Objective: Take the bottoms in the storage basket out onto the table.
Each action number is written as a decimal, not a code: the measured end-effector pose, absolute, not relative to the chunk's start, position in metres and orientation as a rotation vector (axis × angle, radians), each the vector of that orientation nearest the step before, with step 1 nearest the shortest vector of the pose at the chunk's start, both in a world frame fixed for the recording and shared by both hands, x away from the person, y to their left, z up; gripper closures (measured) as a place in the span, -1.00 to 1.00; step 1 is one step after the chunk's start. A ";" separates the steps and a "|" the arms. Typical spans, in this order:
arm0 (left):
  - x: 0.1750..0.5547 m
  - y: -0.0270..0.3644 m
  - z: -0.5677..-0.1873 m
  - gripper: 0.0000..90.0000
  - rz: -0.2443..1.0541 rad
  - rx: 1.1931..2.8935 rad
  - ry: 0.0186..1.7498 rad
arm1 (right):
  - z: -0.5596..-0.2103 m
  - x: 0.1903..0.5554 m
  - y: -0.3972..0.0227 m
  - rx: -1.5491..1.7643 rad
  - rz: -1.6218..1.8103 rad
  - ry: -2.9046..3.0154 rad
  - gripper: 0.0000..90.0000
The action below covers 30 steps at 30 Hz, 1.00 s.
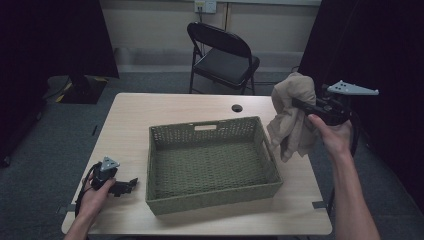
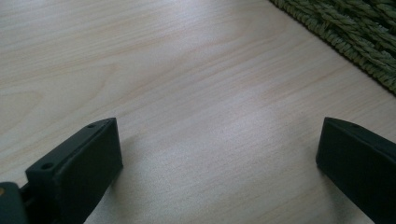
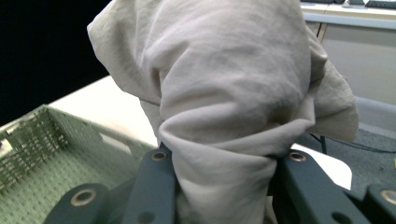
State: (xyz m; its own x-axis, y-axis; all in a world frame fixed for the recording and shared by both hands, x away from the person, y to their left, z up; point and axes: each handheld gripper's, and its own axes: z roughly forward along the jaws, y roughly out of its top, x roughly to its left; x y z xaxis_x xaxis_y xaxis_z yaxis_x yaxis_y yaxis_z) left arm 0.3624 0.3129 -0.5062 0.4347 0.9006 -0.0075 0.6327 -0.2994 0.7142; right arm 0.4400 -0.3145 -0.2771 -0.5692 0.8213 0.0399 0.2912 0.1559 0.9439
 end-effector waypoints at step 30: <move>0.362 0.313 -0.506 -1.00 0.531 2.040 1.285 | -0.397 0.449 -0.340 1.280 1.271 2.075 0.52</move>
